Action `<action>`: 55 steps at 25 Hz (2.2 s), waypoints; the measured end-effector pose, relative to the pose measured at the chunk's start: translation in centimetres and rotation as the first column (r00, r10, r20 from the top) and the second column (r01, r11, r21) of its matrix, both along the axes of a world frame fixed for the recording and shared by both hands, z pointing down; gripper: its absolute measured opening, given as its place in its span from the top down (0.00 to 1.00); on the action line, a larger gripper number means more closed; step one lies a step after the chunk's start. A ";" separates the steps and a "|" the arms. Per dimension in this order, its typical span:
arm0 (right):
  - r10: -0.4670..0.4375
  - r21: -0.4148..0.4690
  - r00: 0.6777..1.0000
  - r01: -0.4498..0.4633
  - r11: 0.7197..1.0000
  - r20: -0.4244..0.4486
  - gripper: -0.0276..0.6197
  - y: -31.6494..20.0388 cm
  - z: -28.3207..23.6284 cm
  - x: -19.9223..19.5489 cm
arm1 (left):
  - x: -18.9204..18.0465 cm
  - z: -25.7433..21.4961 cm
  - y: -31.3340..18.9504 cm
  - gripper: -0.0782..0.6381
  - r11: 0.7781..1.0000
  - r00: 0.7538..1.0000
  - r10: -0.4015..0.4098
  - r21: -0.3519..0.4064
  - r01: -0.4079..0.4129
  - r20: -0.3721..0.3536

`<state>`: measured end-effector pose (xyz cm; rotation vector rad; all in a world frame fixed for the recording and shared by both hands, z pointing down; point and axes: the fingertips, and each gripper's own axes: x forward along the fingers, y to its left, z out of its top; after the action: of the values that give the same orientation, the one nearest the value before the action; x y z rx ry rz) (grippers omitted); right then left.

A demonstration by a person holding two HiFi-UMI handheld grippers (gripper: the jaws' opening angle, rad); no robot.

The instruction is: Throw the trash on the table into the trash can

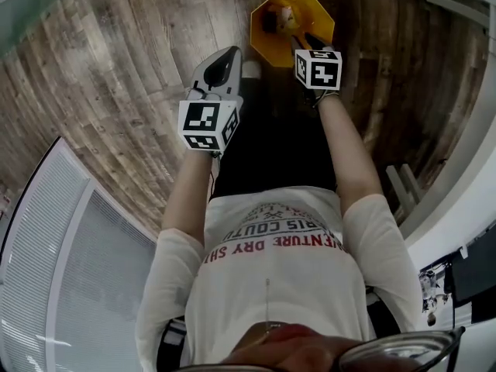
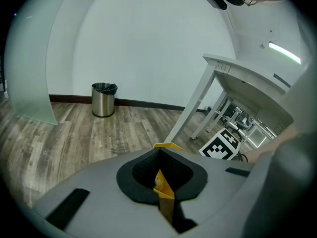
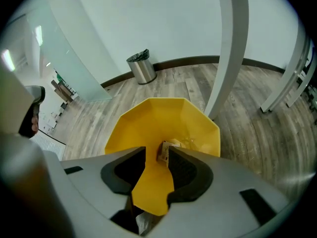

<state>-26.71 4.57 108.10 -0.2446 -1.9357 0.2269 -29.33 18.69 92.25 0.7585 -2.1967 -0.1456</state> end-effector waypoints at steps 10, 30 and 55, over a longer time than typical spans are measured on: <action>0.034 -0.025 0.998 -0.032 0.999 0.048 0.74 0.5 -13.1 0.2 | 0.5 -10.3 -1.2 0.86 1.000 1.000 0.025 -0.002 -0.025 0.004; 0.229 0.012 0.771 -0.293 0.956 0.594 0.92 -8.0 -62.3 -0.5 | -2.5 -51.5 -14.8 0.86 0.912 0.889 0.278 0.192 -0.364 0.364; 0.561 0.096 0.208 -0.970 0.223 0.801 0.92 -31.6 -73.4 52.0 | 44.3 -61.1 -45.4 0.86 0.111 0.183 0.749 0.152 -0.982 0.637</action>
<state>25.28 -27.05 34.70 1.5025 -2.4982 0.2233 14.96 -26.69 31.12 2.6164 -1.5344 0.0497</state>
